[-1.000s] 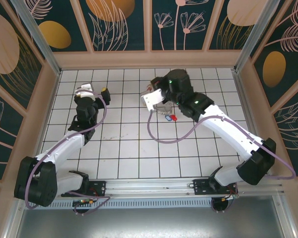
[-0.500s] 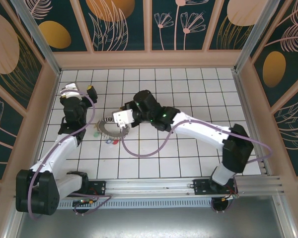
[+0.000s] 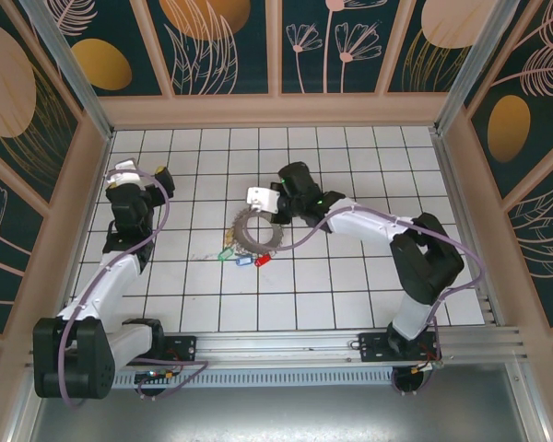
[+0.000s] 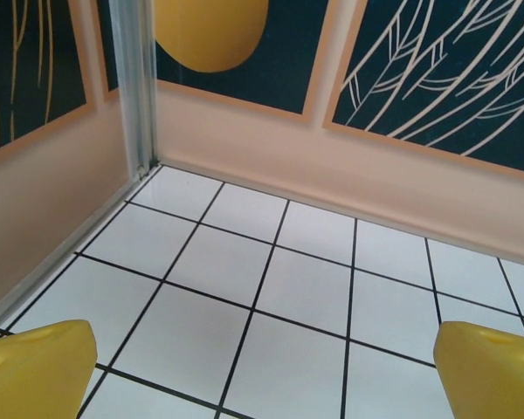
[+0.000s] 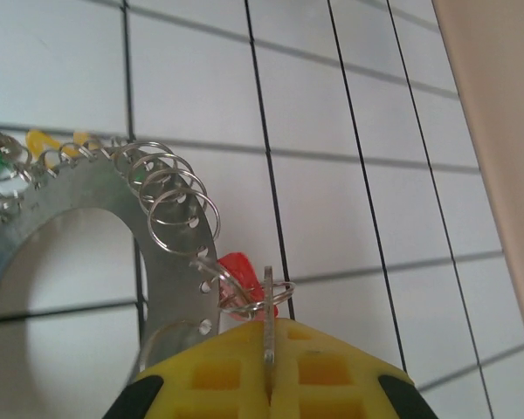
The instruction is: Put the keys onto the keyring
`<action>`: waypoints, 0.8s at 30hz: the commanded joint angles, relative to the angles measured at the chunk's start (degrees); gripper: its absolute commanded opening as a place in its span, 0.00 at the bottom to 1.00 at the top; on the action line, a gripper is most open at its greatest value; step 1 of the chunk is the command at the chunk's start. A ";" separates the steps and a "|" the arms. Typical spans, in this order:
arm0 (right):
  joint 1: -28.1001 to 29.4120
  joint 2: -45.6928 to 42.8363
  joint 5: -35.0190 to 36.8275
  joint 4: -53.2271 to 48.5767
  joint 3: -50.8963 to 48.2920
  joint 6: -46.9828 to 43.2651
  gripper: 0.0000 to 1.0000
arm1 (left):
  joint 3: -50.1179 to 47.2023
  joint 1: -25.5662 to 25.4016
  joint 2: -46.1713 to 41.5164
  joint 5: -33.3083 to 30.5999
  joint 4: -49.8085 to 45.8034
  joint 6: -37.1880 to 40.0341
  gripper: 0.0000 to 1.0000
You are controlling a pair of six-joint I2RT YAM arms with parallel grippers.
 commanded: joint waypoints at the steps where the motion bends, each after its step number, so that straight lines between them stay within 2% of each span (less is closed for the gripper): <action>1: -4.01 -0.04 -3.53 -0.46 -0.86 0.19 0.00 | -0.49 0.30 0.95 3.51 1.71 0.25 0.98; 5: -9.86 2.89 -5.97 -1.38 -0.87 0.10 0.00 | 0.27 0.31 2.63 6.39 1.14 1.42 0.98; 9: -14.20 7.36 -6.61 -2.65 0.47 -0.60 0.02 | -0.12 0.29 3.44 6.69 1.13 1.63 0.99; 12: -15.92 9.46 -6.40 -5.01 1.91 -1.69 0.18 | -0.72 0.26 3.84 6.23 1.60 1.81 0.99; 14: -16.81 9.40 -6.84 -7.03 2.55 -2.68 0.23 | -1.04 0.34 3.84 5.55 1.80 1.11 0.99; 17: -18.26 6.74 -7.16 -8.04 2.12 -2.59 0.26 | -1.67 0.29 3.48 5.72 2.44 1.63 0.99; 22: -21.77 -4.49 -10.06 -7.41 -0.68 0.81 0.30 | -1.52 0.31 0.71 -0.47 0.19 1.98 0.99; 24: -23.46 -11.31 -13.17 -3.62 -3.57 5.57 0.46 | -3.30 0.31 -3.00 -1.95 2.16 2.95 0.99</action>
